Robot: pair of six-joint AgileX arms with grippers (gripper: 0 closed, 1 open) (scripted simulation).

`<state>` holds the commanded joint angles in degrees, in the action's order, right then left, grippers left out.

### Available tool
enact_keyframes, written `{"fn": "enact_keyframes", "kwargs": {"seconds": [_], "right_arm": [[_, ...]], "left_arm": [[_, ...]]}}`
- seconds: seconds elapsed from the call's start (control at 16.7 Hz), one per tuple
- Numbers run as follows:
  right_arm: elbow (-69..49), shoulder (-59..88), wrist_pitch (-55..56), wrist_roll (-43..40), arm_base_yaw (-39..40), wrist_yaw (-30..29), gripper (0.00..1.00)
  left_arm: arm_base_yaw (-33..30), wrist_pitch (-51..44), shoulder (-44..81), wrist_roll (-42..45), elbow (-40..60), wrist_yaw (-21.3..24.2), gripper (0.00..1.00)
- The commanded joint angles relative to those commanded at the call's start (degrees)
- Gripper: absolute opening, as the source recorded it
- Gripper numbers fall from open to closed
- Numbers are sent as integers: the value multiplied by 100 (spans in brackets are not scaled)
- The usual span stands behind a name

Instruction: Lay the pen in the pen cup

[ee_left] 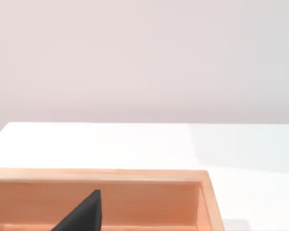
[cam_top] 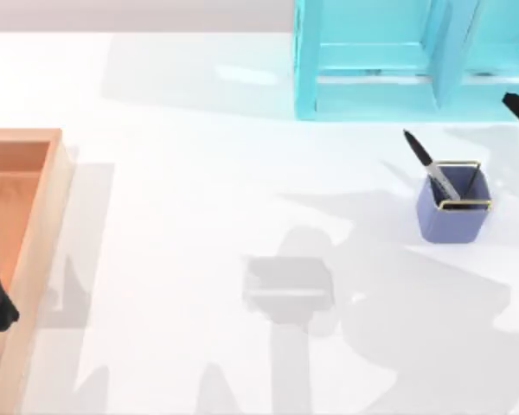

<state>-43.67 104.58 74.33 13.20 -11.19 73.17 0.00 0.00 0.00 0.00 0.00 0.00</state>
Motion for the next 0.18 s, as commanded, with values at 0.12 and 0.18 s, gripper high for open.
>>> {"fn": "enact_keyframes", "kwargs": {"seconds": [0.12,0.18], "right_arm": [[0,0,0,0,0,0,100],[0,0,0,0,0,0,100]], "left_arm": [[0,0,0,0,0,0,100],[0,0,0,0,0,0,100]]}}
